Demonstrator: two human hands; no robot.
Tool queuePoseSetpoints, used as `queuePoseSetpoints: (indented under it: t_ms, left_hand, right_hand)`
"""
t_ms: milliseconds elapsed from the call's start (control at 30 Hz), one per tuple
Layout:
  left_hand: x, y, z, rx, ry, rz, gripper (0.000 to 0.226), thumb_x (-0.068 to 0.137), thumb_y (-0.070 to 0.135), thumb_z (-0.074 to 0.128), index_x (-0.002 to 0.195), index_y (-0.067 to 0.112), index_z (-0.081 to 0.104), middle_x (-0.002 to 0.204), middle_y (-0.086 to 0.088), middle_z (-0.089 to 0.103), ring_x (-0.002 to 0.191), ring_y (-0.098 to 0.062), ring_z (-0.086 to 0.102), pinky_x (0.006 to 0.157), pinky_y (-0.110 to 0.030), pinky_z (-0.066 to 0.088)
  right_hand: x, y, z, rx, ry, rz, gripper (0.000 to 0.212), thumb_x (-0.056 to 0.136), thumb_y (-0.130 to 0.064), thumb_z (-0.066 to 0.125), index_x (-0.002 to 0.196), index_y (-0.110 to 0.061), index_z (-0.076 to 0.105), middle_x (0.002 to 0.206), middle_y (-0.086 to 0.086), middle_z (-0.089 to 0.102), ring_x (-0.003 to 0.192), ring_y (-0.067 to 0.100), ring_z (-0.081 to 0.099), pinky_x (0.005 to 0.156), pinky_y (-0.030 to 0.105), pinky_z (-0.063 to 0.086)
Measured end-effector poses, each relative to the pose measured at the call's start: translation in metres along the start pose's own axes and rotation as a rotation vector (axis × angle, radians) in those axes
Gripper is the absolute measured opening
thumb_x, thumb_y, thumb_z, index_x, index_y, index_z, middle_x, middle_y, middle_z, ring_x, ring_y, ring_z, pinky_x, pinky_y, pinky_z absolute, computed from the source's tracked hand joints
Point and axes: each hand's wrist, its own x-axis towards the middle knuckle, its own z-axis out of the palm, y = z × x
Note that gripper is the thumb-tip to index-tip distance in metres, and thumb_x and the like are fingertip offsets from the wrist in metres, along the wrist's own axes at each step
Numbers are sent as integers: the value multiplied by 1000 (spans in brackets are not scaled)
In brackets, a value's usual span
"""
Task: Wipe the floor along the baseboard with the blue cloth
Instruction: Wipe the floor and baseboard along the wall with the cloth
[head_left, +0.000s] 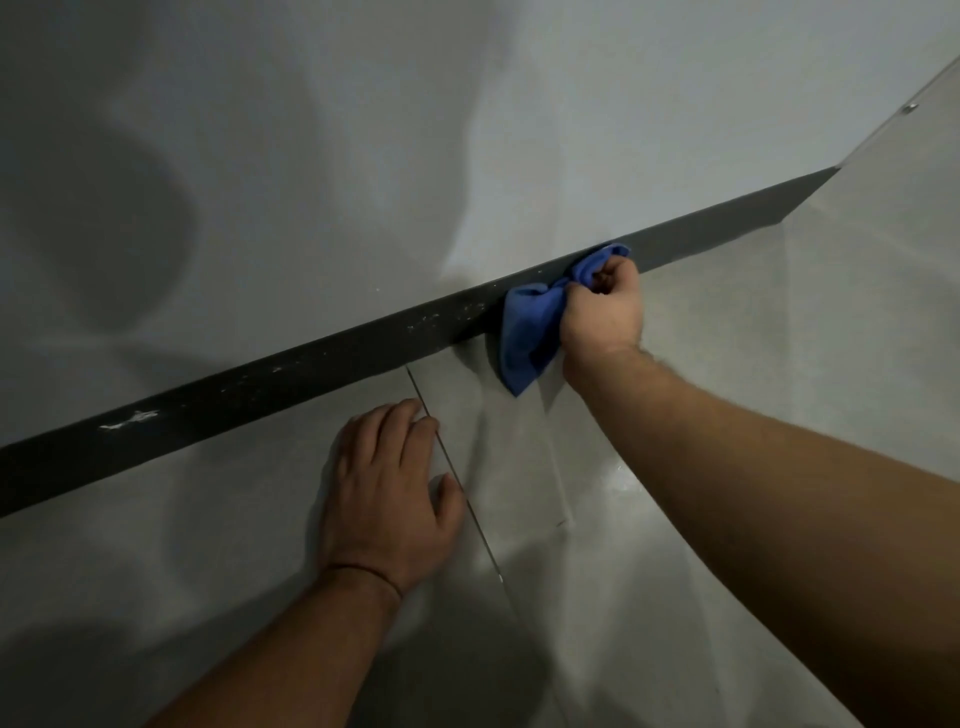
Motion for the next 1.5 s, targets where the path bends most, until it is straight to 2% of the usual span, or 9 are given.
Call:
queuePoseSetpoints:
  t_ms: [233,433,567,733,867,1000,1133,1367,1500]
  left_hand:
    - [0,0,0,3,-7,-3,58,86,41,52,136,14,59,144,-10,54,134,-29,47,115,-52,42]
    - [-1,0,1,-10,5,2,59,86,42,50,136,13,60,144,-9,55,135,-30,47,116,-53,41]
    - [0,0,0,-3,1,2,59,85,43,51,136,14,59,144,-9,55,135,-30,46,115,-52,41]
    - [1,0,0,-18,-1,-2,59,84,43,51,135,14,59,143,-9,54,134,-29,46,113,-52,42]
    - [1,0,-4,-53,-9,2,61,82,43,52,134,13,60,142,-9,56,132,-29,48,112,-51,44]
    - [-3,-2,-14,-184,12,11,62,80,42,52,133,12,61,141,-7,57,132,-27,50,114,-45,42]
    - [-19,-32,-29,-199,78,-46,57,84,40,49,132,13,61,142,-9,57,131,-29,52,116,-55,39]
    - [-52,-93,-43,-111,78,-236,63,85,40,46,137,6,57,146,-17,54,135,-38,45,116,-52,38]
    - [-59,-93,-35,-47,67,-129,62,84,40,46,134,7,59,143,-17,55,132,-37,46,116,-52,39]
  right_hand:
    - [4,9,-16,-64,-104,49,24,86,15,48,98,-5,55,97,17,65,92,28,65,93,41,56]
    - [37,-15,-37,-135,27,-51,35,85,16,42,105,-10,56,92,4,60,81,13,59,72,11,50]
    - [21,-15,-12,-60,19,-103,25,81,21,36,96,3,48,91,12,50,83,18,48,72,16,43]
    - [-12,2,-3,-158,-112,-79,33,81,13,41,80,-18,49,81,5,57,75,14,57,75,25,52]
    - [-27,15,-10,-286,-263,-38,33,94,-4,53,83,-35,57,78,-19,63,67,-10,62,57,5,48]
    - [-40,22,-19,-343,-284,-13,16,95,-26,64,102,-36,53,94,-18,62,88,-1,61,65,11,42]
    - [-52,26,-18,-517,-350,-113,13,94,-23,63,99,-31,55,88,-16,61,79,-3,57,63,10,39]
    - [-39,-4,-19,56,-105,299,22,97,-3,55,108,-21,53,98,5,66,97,23,66,90,36,57]
    - [-39,-18,-4,-63,-130,164,29,96,-1,53,118,-20,55,111,6,66,103,23,66,89,35,57]
